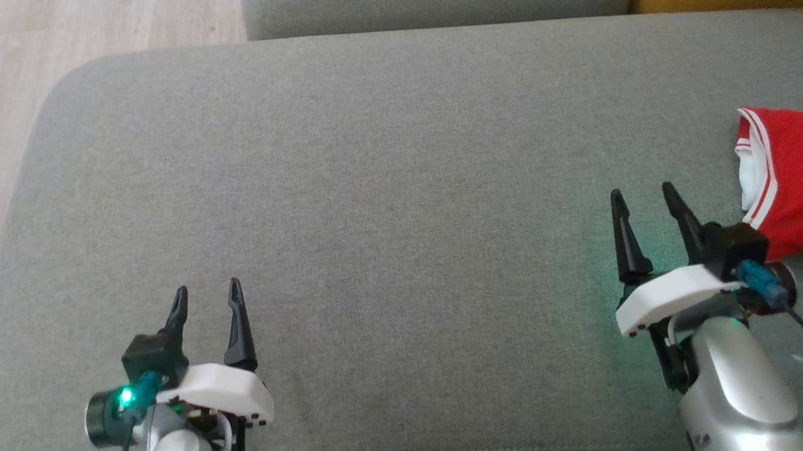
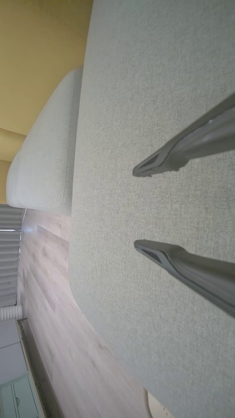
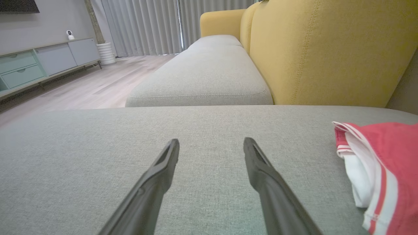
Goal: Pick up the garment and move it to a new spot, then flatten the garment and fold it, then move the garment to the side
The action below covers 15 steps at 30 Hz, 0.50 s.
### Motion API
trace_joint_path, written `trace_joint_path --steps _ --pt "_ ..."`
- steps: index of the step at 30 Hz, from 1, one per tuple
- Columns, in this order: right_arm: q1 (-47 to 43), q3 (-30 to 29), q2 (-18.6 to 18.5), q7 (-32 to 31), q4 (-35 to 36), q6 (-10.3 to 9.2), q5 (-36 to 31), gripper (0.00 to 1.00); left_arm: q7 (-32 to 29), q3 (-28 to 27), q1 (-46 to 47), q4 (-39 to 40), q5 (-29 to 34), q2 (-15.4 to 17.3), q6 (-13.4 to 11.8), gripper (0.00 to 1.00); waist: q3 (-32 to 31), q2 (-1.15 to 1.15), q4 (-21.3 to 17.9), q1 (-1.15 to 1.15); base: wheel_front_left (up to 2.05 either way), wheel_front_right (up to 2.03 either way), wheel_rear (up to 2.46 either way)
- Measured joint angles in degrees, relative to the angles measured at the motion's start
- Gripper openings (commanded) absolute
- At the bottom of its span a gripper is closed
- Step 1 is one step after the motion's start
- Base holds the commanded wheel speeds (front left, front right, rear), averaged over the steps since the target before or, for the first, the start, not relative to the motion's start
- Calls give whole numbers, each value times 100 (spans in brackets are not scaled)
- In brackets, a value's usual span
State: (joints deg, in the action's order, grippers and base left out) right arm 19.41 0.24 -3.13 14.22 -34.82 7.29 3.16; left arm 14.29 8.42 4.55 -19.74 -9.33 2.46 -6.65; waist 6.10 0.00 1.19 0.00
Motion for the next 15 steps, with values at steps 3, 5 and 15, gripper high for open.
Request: trace_joint_path --steps 3,5,15 --pt "-108 85 -1 0 19 0 75 100 0 -19 -26 -3 -100 0 41 100 -93 0 30 0 0 0 0" --pt "-179 141 1 0 21 0 130 100 0 -48 -88 -9 -182 0 69 100 -152 0 35 0 0 0 0" --pt "-396 279 3 -1 169 0 299 100 0 -200 -254 -21 -215 0 119 100 -347 0 -80 0 0 0 0"
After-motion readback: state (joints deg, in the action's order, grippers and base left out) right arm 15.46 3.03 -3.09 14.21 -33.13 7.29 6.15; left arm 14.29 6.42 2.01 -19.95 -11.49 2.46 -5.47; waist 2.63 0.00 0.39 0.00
